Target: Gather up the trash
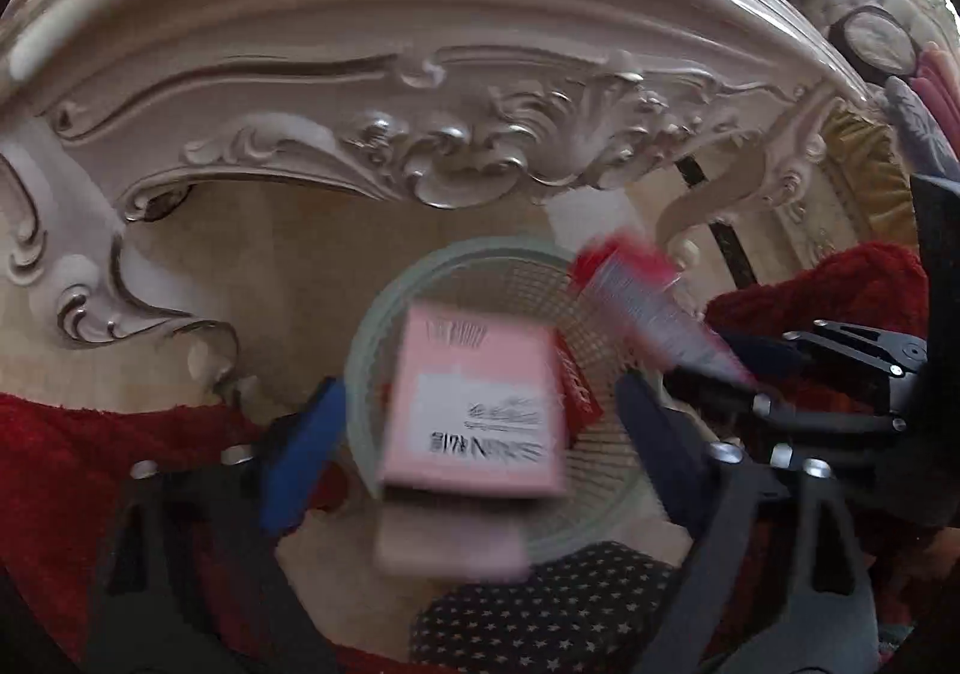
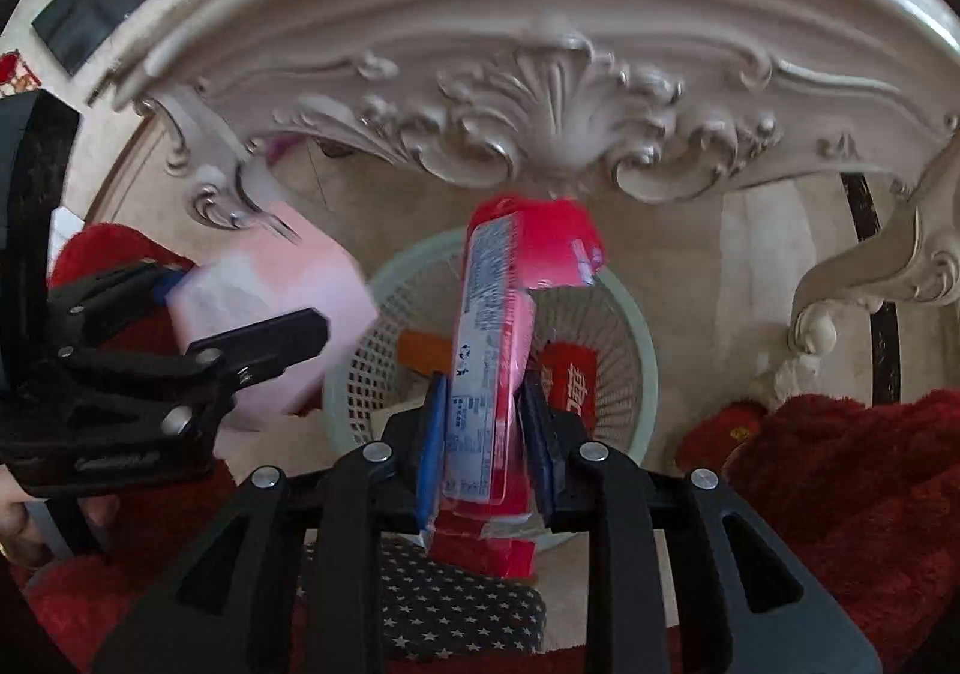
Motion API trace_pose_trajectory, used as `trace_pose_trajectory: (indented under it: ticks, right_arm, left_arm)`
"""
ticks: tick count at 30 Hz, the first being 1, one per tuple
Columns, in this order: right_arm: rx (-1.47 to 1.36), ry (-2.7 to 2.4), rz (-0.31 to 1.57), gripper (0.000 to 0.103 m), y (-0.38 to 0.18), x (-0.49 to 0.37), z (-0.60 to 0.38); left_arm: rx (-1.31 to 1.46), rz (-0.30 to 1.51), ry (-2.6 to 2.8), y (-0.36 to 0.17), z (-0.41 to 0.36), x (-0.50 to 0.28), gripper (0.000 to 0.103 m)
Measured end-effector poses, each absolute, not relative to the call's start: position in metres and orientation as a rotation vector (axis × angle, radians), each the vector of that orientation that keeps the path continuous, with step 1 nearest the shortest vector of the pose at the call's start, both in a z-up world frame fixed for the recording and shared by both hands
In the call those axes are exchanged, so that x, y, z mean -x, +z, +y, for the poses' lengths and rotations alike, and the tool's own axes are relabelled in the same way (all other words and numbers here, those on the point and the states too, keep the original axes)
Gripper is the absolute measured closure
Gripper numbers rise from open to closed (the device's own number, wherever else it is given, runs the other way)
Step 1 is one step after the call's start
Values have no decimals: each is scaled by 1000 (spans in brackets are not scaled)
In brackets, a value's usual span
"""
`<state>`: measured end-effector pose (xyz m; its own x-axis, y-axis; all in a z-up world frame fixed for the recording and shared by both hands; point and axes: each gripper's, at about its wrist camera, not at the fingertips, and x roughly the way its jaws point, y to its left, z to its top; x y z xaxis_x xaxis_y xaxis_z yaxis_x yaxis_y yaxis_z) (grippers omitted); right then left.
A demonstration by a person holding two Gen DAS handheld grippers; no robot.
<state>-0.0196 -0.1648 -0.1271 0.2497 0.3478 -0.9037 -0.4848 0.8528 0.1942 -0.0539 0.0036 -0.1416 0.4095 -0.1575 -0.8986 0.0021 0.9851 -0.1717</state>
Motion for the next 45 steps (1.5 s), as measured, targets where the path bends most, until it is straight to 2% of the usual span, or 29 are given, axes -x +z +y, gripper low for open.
trace_pose_trajectory:
  ticks: [1, 2, 3, 6, 17, 28, 37, 45]
  right_arm:
    - [142, 558, 1195, 56, -129, 22, -168]
    - [156, 522, 1184, 37, -128, 24, -171]
    - [160, 497, 1160, 28, -126, 25, -174]
    - [137, 477, 1152, 22, -121, 28, -185]
    - [41, 356, 1098, 15, -72, 22, -210]
    - [31, 309, 1028, 15, -32, 19, -213]
    - [48, 263, 992, 15, -23, 15, -215]
    - [52, 264, 1007, 15, -24, 15, -217]
  left_arm:
    - [157, 1136, -94, -140, 6, 56, 12]
    - [161, 1127, -88, -139, 8, 56, 12]
    - [162, 1120, -79, -136, 10, 56, 12]
    - [121, 1105, -40, -123, 7, 51, 12]
    - [82, 979, -3, -54, -8, 36, 12]
    - [91, 871, 48, -2, -12, 32, 12]
    - [13, 796, 166, 24, -12, 37, 12]
    - [2, 808, 166, 24, -15, 35, 12]
